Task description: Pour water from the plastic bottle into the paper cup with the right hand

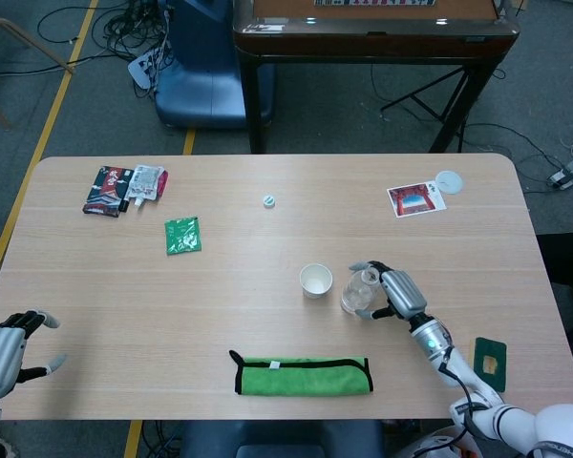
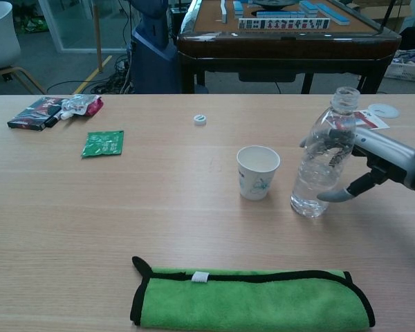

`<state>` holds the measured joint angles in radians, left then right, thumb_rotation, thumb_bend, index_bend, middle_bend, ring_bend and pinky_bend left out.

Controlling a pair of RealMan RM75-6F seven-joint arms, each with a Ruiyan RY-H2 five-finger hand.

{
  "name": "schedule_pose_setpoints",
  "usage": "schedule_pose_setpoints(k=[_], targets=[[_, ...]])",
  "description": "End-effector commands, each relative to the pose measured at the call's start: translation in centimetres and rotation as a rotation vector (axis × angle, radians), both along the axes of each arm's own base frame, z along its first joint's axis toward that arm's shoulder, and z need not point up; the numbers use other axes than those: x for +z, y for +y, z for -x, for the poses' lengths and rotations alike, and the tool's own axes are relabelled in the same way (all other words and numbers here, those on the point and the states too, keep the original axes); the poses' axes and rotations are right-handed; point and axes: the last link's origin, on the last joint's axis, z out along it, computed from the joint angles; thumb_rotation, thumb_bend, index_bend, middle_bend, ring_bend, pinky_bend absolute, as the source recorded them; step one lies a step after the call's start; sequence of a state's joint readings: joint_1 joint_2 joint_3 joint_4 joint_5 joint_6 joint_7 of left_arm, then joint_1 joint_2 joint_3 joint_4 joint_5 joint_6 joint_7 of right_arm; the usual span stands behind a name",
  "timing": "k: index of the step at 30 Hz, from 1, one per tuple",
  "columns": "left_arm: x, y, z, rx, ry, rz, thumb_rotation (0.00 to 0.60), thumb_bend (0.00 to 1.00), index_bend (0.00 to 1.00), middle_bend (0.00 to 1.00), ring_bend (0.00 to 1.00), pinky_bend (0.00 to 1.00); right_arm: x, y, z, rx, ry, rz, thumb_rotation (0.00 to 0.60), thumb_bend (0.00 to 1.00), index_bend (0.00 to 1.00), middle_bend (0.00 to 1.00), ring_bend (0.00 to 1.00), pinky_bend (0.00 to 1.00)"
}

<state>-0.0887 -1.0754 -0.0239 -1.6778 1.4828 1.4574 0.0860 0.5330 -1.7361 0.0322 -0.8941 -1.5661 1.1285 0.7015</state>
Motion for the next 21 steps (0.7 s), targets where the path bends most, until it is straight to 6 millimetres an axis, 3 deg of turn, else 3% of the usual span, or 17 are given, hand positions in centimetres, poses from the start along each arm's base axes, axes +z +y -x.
schedule_pose_setpoints(k=[1,15,21], targets=[[0.0,0.0,0.01,0.0,0.001,0.0,0.6,0.11,0.44,0.39,0.36,0.56,-0.1,0.01,0.03,-0.001,0.003,-0.005,0.6,0.0,0.27,0.33,0.22,0.35],[0.08,-0.08,-0.04,0.002,-0.003,-0.002,0.6,0.11,0.44,0.39,0.36,0.56,-0.21,-0.13,0.11,-0.011,0.016,0.006,0.6,0.0,0.38,0.42,0.3,0.35],[0.2,-0.08,-0.05,0.001,-0.002,-0.008,0.6,0.11,0.45,0.39,0.36,0.56,-0.09,-0.23,0.13,-0.016,0.02,0.018,0.6,0.05,0.43,0.46,0.33,0.35]])
